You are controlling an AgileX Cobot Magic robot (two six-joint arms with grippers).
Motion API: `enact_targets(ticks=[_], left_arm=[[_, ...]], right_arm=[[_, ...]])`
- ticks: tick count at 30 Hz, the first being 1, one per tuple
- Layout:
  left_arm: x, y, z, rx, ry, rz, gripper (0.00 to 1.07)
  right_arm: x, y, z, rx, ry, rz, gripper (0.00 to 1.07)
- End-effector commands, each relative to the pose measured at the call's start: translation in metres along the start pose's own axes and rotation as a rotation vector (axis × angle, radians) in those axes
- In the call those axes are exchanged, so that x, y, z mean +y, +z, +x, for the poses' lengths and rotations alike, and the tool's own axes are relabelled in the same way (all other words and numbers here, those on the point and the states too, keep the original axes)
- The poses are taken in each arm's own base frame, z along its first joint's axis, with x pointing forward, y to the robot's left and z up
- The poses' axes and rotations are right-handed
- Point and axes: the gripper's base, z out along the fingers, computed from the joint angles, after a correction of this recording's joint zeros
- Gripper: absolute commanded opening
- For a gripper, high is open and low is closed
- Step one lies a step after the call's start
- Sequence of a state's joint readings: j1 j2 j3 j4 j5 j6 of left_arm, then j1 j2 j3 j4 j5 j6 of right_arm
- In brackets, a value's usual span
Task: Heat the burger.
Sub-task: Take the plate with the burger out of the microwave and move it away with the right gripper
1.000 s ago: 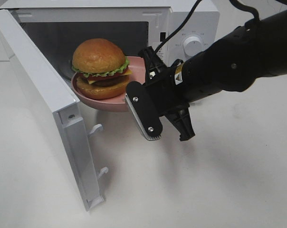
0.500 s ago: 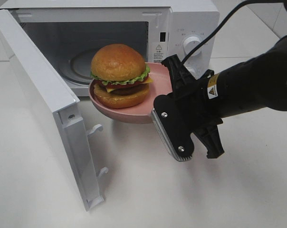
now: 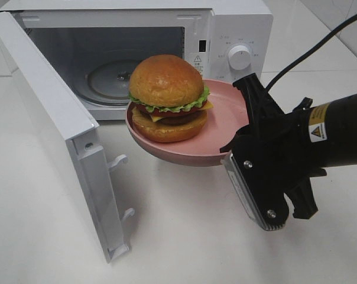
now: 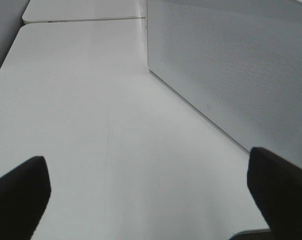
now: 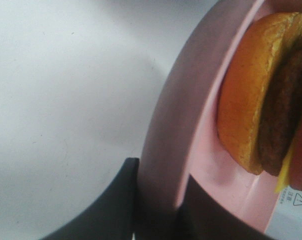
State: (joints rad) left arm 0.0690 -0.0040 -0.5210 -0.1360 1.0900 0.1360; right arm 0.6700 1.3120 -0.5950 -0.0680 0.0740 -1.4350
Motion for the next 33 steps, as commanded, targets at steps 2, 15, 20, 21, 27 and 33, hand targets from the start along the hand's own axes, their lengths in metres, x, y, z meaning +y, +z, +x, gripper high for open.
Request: enact_targets(ticks=[2, 15, 20, 21, 27, 33], left_arm=[[0.0, 0.0, 0.0, -0.019, -0.008, -0.002, 1.0], [0.0, 0.0, 0.0, -0.019, -0.008, -0.002, 1.0], [0.0, 0.0, 0.0, -0.019, -0.008, -0.002, 1.0], [0.0, 0.0, 0.0, -0.019, -0.008, -0.002, 1.0], [0.0, 0.0, 0.0, -0.019, -0.008, -0.002, 1.0], [0.0, 0.0, 0.0, -0.019, -0.008, -0.002, 1.0]], right_arm=[[-0.002, -0.021, 0.001, -0.004, 0.018, 0.073, 0.0], [0.01, -0.057, 0.003, 0.007, 0.018, 0.067, 0.0], [0.015, -0.067, 0.004, 0.021, 0.004, 0.056, 0.0], [0.015, -0.067, 0.004, 0.021, 0.004, 0.056, 0.0], [0.026, -0.078, 0.006, 0.023, 0.027, 0.065, 0.0], [0.032, -0.091, 0.009, 0.053, 0.047, 0.059, 0.0]])
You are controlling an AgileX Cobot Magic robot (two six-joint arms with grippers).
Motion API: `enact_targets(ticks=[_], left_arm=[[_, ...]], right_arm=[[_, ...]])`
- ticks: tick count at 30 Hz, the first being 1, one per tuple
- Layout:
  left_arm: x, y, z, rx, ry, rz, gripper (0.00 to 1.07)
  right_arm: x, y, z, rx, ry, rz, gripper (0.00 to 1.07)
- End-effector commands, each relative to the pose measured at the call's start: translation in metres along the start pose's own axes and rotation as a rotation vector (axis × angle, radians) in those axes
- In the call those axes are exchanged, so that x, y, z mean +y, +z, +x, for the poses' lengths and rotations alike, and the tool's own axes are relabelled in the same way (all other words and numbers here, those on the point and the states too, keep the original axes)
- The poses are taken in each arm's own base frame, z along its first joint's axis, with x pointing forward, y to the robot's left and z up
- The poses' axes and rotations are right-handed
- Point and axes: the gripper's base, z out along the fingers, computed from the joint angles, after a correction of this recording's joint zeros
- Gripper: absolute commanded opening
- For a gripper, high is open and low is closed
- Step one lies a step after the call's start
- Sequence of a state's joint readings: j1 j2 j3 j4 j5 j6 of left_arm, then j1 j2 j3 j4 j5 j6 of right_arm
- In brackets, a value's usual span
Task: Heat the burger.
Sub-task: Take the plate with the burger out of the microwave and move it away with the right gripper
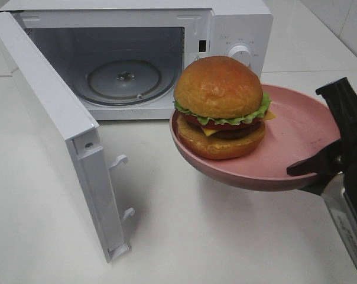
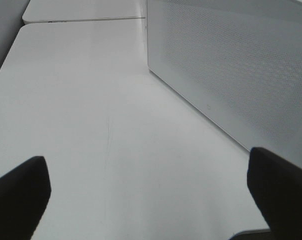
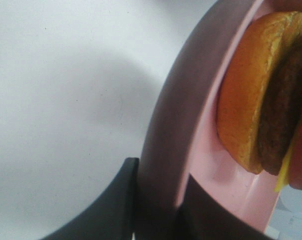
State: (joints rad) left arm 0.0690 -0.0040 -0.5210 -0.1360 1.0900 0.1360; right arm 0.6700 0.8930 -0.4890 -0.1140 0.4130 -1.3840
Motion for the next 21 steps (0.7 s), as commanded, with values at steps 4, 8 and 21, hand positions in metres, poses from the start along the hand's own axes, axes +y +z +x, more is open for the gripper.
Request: enact_targets(ticks=[4, 8, 21], left_arm=[[0.0, 0.0, 0.0, -0.019, -0.008, -0.002, 1.0], [0.0, 0.0, 0.0, -0.019, -0.008, -0.002, 1.0], [0.0, 0.0, 0.0, -0.019, -0.008, -0.002, 1.0]], right_arm=[[-0.002, -0.018, 0.005, 0.036, 0.065, 0.081, 0.0], [0.002, -0.027, 0.01, 0.076, 0.1, 0.086, 0.0], [0.008, -0.034, 0.026, 0.253, 0.284, 0.078, 0.01]])
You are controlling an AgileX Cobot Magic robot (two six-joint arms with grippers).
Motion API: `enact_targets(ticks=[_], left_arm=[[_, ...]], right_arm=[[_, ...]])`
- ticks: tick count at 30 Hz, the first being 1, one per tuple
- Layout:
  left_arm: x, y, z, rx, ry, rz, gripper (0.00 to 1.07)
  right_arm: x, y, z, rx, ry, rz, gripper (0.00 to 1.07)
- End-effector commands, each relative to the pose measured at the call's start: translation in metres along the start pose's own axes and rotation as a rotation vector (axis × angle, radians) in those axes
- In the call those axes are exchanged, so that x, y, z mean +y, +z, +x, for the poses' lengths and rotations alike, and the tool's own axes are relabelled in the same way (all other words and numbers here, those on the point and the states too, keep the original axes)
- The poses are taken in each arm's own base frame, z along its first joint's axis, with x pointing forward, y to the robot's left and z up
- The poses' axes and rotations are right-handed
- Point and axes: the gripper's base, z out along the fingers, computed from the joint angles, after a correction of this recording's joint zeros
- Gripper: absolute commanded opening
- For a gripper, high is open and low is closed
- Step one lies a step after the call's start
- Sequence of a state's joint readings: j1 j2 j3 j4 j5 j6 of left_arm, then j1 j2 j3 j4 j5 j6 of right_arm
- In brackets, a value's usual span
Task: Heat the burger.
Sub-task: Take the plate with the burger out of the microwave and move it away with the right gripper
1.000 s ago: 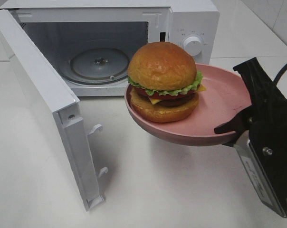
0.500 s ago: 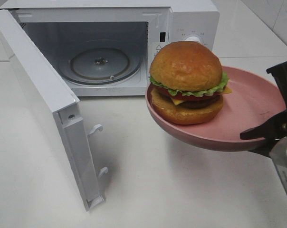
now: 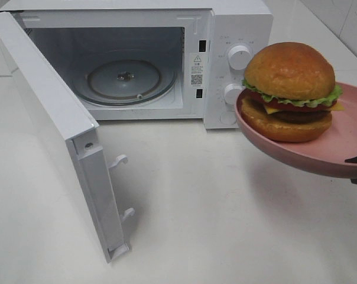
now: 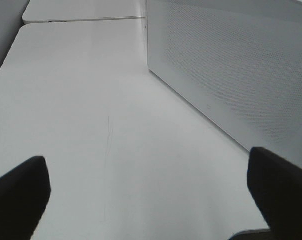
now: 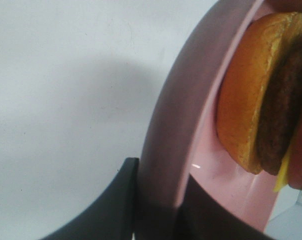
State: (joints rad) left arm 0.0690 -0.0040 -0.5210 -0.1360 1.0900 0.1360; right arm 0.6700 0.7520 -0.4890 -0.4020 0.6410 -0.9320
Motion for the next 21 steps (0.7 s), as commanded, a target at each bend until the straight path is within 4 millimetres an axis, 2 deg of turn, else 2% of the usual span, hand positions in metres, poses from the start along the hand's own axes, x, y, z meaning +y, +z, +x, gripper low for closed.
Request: enact_targets(ticks=[1, 8, 21], left_arm=[[0.0, 0.0, 0.0, -0.019, -0.008, -0.002, 1.0], [0.0, 0.0, 0.0, -0.019, -0.008, -0.002, 1.0], [0.0, 0.0, 0.0, -0.019, -0.008, -0.002, 1.0]], right_arm=[[-0.007, -0.004, 0.004, 0.026, 0.054, 0.079, 0.01], [-0.006, -0.005, 0.018, 0.18, 0.214, 0.087, 0.01], [-0.006, -0.009, 0.034, 0.359, 0.441, 0.145, 0.01]])
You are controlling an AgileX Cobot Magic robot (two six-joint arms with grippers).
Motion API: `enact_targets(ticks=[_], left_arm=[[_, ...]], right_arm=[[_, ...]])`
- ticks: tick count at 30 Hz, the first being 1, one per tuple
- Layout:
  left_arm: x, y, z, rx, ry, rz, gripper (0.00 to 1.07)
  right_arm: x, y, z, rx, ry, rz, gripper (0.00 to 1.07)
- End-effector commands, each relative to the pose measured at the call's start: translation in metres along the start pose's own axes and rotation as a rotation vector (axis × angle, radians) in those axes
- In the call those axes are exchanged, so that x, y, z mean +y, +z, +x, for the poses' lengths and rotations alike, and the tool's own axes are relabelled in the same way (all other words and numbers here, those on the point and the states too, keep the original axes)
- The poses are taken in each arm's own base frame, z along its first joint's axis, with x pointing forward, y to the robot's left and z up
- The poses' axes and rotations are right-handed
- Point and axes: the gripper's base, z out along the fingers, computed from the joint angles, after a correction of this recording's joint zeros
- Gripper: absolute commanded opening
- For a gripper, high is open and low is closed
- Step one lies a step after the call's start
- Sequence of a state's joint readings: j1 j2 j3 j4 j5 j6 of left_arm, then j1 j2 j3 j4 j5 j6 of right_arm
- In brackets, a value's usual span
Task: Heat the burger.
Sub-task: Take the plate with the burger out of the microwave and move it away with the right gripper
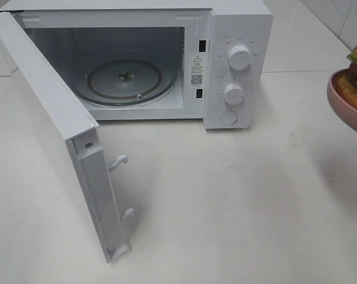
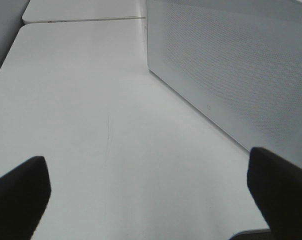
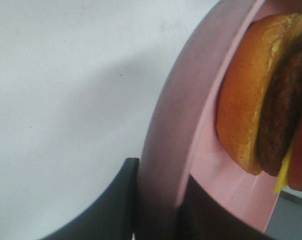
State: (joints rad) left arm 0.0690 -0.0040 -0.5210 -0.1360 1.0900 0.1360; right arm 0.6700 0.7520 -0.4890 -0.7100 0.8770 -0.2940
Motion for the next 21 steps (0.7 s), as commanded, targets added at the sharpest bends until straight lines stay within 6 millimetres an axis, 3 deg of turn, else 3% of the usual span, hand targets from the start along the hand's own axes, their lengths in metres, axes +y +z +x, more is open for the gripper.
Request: enact_targets(ticks=[1, 12, 21], left_arm=[[0.0, 0.0, 0.0, -0.019, -0.008, -0.002, 1.0], [0.0, 0.0, 0.0, -0.019, -0.008, -0.002, 1.0], [0.0, 0.0, 0.0, -0.019, -0.008, -0.002, 1.0]], right_arm=[[-0.01, -0.003, 0.002, 0.012, 0.025, 0.089, 0.01], [-0.013, 0.007, 0.009, 0.232, 0.084, 0.119, 0.0], [-0.021, 0.015, -0.001, 0.371, 0.248, 0.136, 0.01]])
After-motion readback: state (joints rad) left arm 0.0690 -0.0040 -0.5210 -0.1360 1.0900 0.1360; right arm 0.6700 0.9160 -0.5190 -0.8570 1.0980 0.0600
